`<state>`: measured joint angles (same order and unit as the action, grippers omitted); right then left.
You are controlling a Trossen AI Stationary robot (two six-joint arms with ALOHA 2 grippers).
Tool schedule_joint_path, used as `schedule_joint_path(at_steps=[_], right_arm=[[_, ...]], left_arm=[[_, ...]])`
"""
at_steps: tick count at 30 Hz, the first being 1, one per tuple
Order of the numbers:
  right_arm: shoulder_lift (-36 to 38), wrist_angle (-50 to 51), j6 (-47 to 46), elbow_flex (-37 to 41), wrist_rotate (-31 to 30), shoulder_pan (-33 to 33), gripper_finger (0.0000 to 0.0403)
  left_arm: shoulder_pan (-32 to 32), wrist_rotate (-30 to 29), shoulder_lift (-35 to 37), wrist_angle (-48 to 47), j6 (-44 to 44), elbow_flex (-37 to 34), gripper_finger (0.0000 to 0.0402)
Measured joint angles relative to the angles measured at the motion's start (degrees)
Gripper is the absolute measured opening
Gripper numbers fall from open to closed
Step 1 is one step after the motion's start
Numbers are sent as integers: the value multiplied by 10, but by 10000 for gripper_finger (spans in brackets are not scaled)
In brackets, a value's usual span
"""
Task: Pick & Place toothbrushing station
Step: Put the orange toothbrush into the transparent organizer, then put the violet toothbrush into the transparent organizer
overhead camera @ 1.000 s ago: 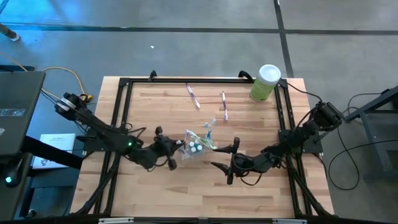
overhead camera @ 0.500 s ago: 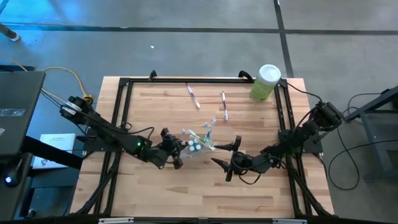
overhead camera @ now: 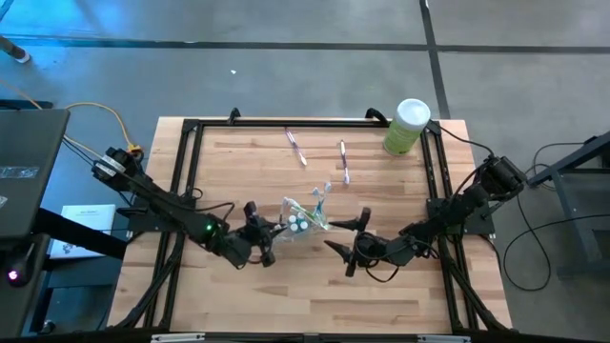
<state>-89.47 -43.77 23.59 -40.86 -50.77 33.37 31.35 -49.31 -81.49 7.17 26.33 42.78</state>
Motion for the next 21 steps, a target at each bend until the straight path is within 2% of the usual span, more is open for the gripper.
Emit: schedule_joint_path(at_steps=[9,11,13,17,21], right_arm=[[0,1,0,0,-18,0,239],[0,0,0,0,-27,0,239],[0,-1,-1,0,-69,0,239],[2,-10,-12,0,-212,0,239],[6,-13,-13,0,-312,0,239]], left_arm=[[5,-23,0,2,-1,0,97],[5,-46,0,9,-23,0,110],[9,-82,1,25,-57,0,119],[21,-144,4,72,-100,0,124],[30,-151,4,102,-140,0,124]])
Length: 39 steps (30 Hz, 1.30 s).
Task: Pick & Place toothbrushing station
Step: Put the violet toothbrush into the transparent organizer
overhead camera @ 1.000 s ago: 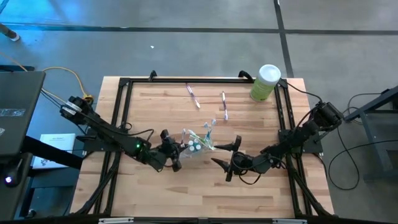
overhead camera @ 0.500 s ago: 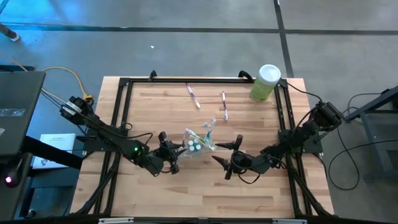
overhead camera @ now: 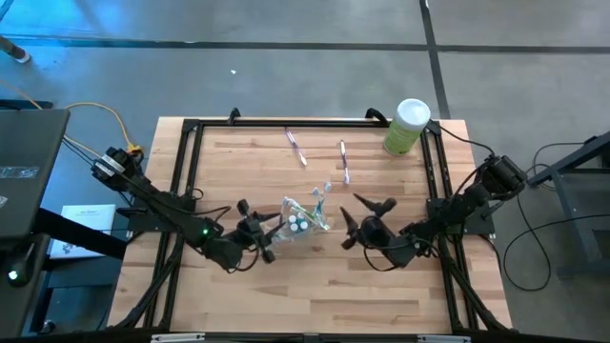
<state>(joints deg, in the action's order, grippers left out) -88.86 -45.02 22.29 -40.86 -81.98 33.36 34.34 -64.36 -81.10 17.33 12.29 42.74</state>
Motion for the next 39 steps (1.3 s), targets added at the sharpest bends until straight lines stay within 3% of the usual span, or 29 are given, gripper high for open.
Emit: schedule_joint_path(at_steps=[5,13,16,18,21,23,28,32,35,39], right_arm=[[0,-24,0,0,-79,0,239],[0,-37,-20,0,-81,-1,239],[0,-11,-71,0,-72,-3,239],[0,31,-132,3,-24,-3,239],[-1,131,-273,10,130,-17,239],[-1,196,-356,10,192,-36,239],[-1,397,-540,10,184,-89,239],[-1,493,-656,10,270,-143,239],[-1,508,-673,10,326,-186,239],[-1,504,-648,10,335,-221,239]], left_arm=[[9,-9,0,61,-67,0,124],[61,-119,0,185,-209,0,124],[88,-148,0,223,-248,0,124],[107,-149,0,237,-282,0,124],[131,-145,0,237,-301,0,124],[144,-145,0,238,-305,0,124],[164,-150,0,238,-305,0,124],[168,-153,0,237,-304,0,124],[168,-153,0,237,-304,0,124],[164,-153,0,237,-299,0,124]])
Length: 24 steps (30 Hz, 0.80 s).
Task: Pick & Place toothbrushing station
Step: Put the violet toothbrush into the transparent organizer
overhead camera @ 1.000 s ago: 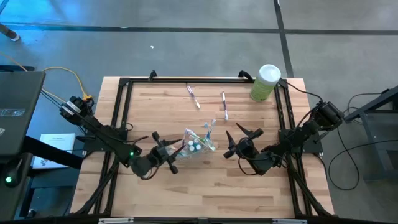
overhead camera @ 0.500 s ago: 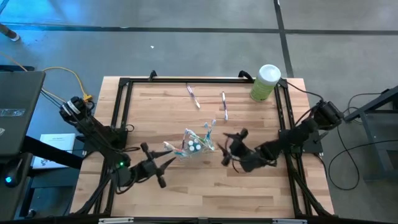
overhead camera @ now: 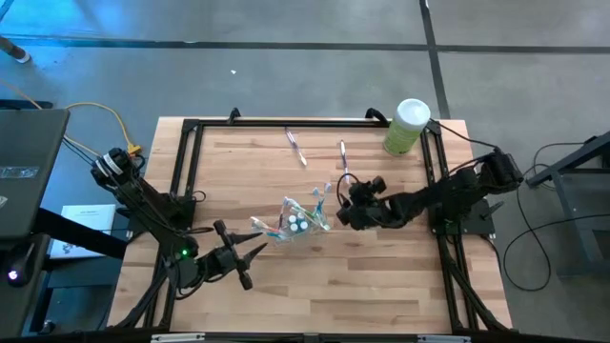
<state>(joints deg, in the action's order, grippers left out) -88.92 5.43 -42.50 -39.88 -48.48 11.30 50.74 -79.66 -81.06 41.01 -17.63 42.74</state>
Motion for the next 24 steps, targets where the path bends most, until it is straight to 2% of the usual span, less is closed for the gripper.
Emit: schedule_joint_path(at_steps=[11,14,16,20,24], right_arm=[[-37,-35,2,4,24,-100,239],[-58,-51,12,7,73,-131,239],[-78,-105,34,3,93,-150,239],[-115,-167,60,5,121,-191,239],[-149,-180,59,5,150,-232,239]], left_arm=[[0,0,0,-12,14,0,124],[0,1,0,-19,17,0,124],[0,-2,-1,-32,25,1,124],[-3,-8,-1,-36,26,1,124],[-4,-13,-1,-36,27,1,124]])
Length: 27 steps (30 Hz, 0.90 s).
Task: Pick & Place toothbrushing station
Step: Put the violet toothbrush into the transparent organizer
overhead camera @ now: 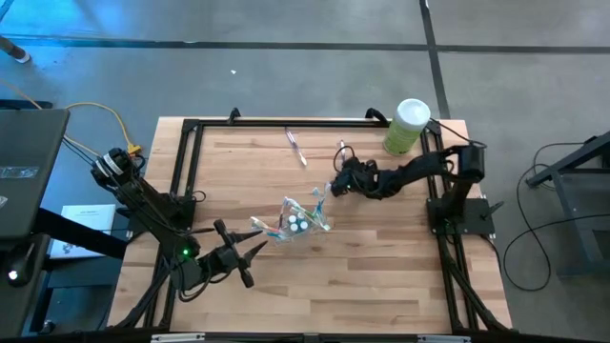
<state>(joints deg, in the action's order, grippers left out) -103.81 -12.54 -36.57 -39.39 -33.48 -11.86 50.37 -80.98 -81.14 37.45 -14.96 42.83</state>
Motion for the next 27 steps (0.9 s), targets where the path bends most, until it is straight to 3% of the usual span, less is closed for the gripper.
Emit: schedule_joint_path(at_steps=[5,8,16,22,27], right_arm=[[-28,-7,-2,-2,38,-27,233],[-30,4,8,-3,37,-27,205],[-31,19,21,-4,33,-20,25],[-18,20,45,-1,10,2,10],[42,90,55,5,-11,33,8]], left_arm=[[0,-4,0,-1,3,0,124],[0,-5,0,-1,3,0,124],[0,-5,-1,0,18,0,124],[0,-5,-1,-1,13,0,124],[0,-8,-1,-1,-4,0,124]])
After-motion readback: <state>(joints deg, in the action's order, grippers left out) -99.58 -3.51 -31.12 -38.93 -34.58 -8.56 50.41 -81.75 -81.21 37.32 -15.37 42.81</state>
